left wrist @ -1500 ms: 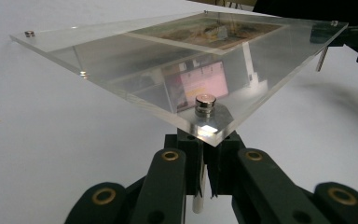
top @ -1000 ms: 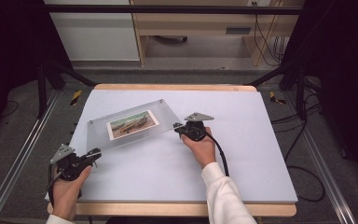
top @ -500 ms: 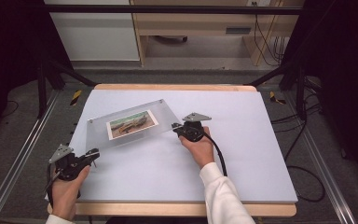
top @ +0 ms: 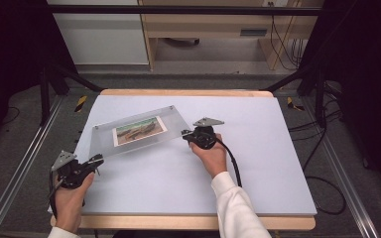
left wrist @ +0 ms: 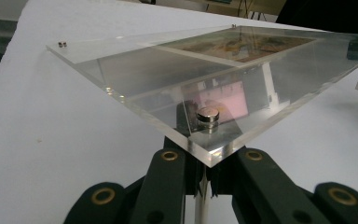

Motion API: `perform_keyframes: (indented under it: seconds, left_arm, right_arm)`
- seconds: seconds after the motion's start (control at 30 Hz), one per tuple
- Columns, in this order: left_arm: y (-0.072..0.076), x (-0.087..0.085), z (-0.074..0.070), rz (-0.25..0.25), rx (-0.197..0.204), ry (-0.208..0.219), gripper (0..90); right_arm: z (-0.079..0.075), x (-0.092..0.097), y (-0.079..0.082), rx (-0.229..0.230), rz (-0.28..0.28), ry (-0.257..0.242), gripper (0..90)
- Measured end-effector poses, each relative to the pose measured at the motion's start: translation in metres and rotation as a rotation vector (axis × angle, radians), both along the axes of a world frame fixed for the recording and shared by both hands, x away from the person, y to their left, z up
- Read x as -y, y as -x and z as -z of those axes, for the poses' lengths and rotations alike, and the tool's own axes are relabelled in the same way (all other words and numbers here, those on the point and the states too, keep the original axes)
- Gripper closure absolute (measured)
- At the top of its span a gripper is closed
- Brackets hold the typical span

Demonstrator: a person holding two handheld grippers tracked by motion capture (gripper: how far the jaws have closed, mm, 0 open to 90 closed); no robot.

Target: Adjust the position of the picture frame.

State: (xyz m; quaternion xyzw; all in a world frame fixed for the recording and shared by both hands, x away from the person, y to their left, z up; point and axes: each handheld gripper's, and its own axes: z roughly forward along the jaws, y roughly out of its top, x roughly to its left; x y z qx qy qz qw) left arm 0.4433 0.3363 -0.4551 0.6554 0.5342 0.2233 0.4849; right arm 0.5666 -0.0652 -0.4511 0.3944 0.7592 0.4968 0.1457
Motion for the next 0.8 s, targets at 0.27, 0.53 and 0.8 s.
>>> perform_keyframes:
  seconds: [0.27,0.53,0.8]
  left_arm:
    - [0.006,-0.003,-0.01,-0.016,0.052,-0.011,83.7]
    - [0.015,0.002,-0.026,0.007,0.069,0.012,83.0]
    - [0.012,0.022,-0.038,0.064,0.088,0.009,82.7]
  right_arm:
    - [-0.009,-0.001,0.008,0.02,-0.018,-0.012,85.0]
    - [-0.025,0.008,0.023,0.034,0.0,-0.054,84.8]
    - [-0.038,0.032,0.04,0.053,0.028,-0.048,84.5]
